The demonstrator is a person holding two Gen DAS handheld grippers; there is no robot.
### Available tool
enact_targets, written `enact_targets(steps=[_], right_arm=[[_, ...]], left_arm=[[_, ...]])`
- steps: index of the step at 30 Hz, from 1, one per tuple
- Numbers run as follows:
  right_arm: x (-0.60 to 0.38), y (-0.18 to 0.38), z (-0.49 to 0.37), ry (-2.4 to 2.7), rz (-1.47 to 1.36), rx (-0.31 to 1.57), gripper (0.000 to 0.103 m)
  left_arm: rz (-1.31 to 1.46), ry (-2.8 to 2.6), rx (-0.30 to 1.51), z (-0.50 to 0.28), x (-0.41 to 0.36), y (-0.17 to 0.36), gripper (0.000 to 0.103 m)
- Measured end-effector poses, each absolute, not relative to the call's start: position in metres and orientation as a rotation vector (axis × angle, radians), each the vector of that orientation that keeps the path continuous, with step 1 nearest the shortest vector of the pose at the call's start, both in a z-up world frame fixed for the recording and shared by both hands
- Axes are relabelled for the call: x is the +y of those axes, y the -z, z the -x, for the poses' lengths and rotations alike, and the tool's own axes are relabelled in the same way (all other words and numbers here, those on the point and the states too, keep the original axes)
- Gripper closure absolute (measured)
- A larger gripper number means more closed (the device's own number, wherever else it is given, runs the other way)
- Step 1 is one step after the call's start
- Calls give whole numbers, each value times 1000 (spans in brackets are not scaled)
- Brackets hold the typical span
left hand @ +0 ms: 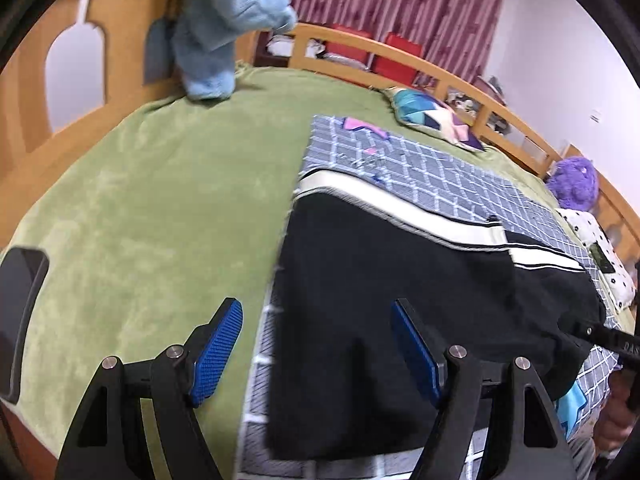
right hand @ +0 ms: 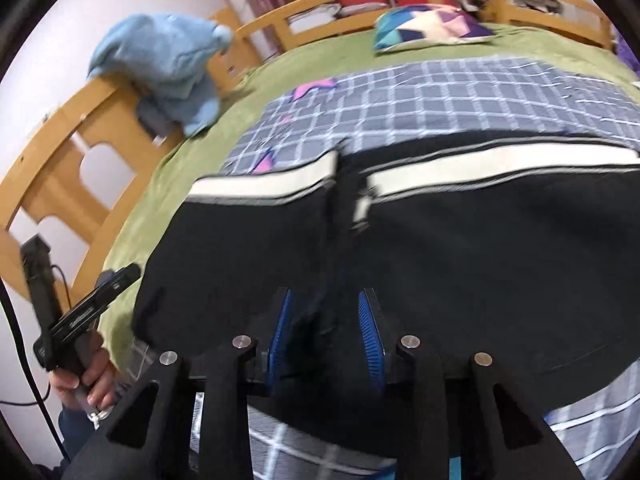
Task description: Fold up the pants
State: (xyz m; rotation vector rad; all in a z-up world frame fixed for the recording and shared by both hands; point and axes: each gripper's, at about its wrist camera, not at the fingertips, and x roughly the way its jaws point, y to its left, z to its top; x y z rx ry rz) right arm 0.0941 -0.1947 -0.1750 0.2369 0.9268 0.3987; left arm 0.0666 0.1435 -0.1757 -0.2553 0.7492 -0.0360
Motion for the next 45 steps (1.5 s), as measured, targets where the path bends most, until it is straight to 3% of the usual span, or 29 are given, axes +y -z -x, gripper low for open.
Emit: enact_targets(steps=[5, 8, 10, 15, 18, 21, 23, 25, 31, 33, 35, 39, 42, 43, 45], right_arm=[[-175, 185, -90, -385, -239, 967, 69], [-165, 199, -92, -345, -135, 1033, 87], [-166, 189, -84, -364, -120, 976, 92], [-198, 171, -68, -470, -310, 934, 92], [-180, 205, -69, -447, -195, 1060, 87], [-181, 200, -67, -476, -181, 1019, 79], [-189, 187, -71, -477, -224, 976, 55], [-195, 177, -83, -466, -264, 928, 47], [-184, 201, -160, -386, -268, 971, 47], [-181, 220, -186, -363, -295, 1037, 50], [-173, 227, -197, -376, -288, 1058, 85], [-188, 188, -194, -434, -194, 905, 89], [-209, 192, -199, -358, -183, 932, 87], [-210, 208, -203, -343, -174, 996, 80], [-212, 228, -205, -345, -159, 1080, 79]], left_arm=[[311, 64, 737, -63, 155, 174, 28], [299, 70, 724, -56, 152, 171, 28], [287, 77, 717, -54, 148, 169, 28], [296, 134, 745, -56, 141, 171, 28], [251, 98, 799, -63, 133, 178, 28], [225, 74, 882, -71, 127, 191, 28], [237, 83, 891, -72, 127, 194, 28], [244, 80, 882, -73, 130, 192, 28], [265, 50, 855, -74, 140, 192, 28], [270, 40, 851, -76, 143, 192, 28], [289, 49, 848, -78, 145, 191, 28], [287, 79, 836, -80, 142, 189, 28], [256, 93, 836, -84, 133, 187, 28], [246, 96, 836, -84, 130, 186, 28], [223, 106, 823, -83, 123, 180, 28]])
